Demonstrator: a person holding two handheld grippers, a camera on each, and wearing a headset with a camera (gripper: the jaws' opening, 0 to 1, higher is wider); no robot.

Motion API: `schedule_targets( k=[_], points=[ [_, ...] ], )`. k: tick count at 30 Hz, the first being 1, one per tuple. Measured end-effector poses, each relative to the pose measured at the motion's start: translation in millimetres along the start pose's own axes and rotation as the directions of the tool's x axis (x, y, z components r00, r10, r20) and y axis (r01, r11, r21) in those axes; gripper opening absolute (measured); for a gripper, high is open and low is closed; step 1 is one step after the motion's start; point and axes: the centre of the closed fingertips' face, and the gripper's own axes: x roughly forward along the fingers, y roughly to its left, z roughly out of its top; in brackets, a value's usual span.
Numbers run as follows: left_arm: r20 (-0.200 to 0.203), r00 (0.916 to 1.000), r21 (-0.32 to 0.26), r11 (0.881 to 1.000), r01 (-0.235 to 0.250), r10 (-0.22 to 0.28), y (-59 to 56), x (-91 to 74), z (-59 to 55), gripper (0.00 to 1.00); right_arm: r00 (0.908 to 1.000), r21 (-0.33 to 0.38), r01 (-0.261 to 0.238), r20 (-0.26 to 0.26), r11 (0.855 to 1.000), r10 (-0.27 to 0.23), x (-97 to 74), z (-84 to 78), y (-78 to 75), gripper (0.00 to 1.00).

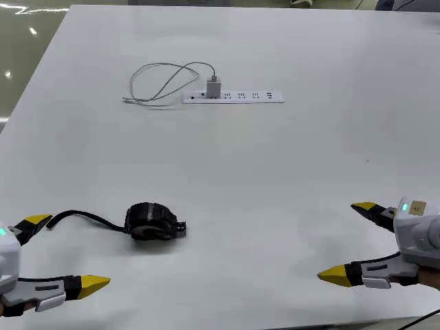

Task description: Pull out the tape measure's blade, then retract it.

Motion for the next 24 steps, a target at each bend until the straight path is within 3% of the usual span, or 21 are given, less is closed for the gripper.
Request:
schedule_targets(
  k=[24],
  points=[
    [0.002,0.9993,0.003,0.999,0.037,-0.037,-2.9,6.5,3.9,0.99,1.0,0.006,-0.006,0.005,1.0,0.006,2.7,6.0,0.0,0.99]
  ],
)
